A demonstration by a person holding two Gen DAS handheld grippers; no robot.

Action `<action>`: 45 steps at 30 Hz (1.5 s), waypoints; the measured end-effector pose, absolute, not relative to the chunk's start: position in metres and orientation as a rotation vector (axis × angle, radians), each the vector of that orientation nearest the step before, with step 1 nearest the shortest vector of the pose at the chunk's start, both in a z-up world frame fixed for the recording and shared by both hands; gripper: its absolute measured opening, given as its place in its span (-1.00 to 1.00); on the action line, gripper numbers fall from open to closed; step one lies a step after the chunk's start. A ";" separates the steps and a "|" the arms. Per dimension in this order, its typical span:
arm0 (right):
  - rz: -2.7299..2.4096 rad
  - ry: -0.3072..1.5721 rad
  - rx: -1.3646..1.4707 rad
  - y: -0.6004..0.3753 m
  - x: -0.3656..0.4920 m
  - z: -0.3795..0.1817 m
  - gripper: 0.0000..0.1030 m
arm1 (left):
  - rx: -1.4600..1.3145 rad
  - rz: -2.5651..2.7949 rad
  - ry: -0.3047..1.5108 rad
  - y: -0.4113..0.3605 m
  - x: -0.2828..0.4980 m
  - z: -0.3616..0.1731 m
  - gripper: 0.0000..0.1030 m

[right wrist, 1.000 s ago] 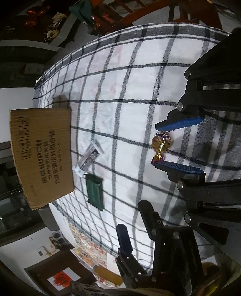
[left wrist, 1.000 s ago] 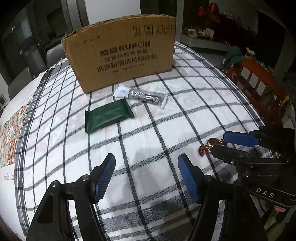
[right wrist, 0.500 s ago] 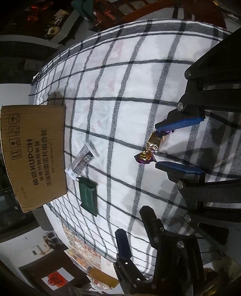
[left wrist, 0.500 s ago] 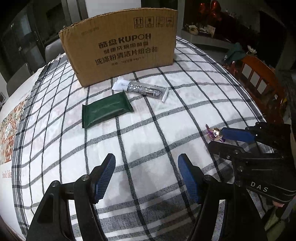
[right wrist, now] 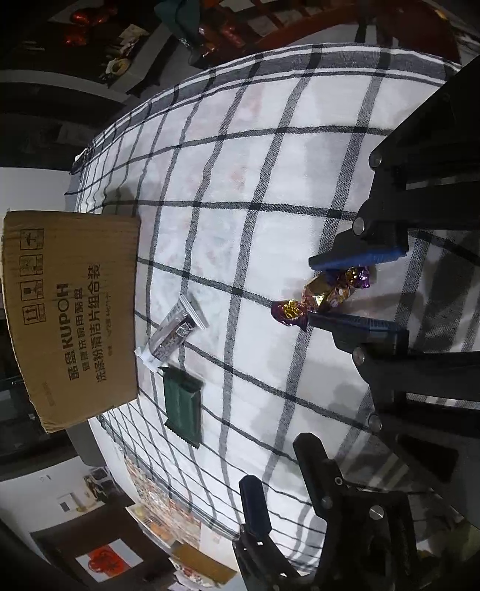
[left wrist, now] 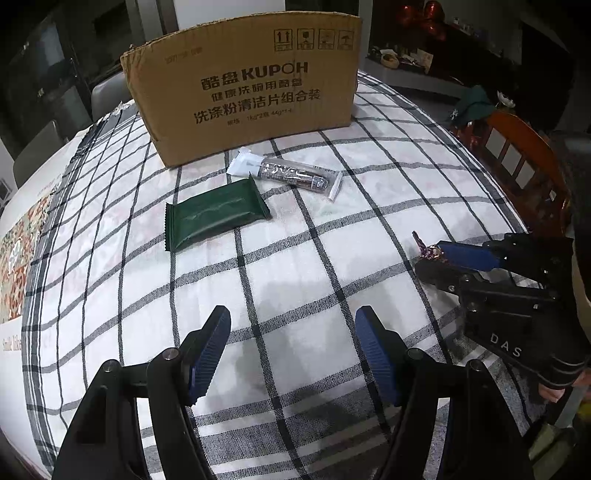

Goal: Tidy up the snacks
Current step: 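Move the open right tool down onto the gold-purple wrapped candy and grasp it, then grasp the dark green packet with the left tool while the right tool holds the candy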

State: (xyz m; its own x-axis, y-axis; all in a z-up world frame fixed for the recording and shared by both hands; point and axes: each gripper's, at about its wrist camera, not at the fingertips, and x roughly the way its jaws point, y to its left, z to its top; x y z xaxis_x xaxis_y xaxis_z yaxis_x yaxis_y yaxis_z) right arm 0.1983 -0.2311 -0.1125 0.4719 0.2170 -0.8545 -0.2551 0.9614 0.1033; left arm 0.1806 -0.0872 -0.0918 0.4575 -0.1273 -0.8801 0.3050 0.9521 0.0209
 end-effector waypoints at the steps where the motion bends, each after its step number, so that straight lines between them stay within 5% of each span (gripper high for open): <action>1: 0.292 1.034 -0.035 -0.231 0.197 -0.112 -0.52 | 0.184 -0.269 1.065 -0.087 0.180 -0.092 0.34; 23: 0.276 0.945 0.109 -0.206 0.209 -0.064 -0.52 | 0.153 -0.378 0.939 -0.059 0.213 -0.064 0.34; 45: 0.078 1.046 0.365 -0.153 0.249 -0.100 -0.52 | 0.627 -0.876 0.982 -0.050 0.290 -0.080 0.23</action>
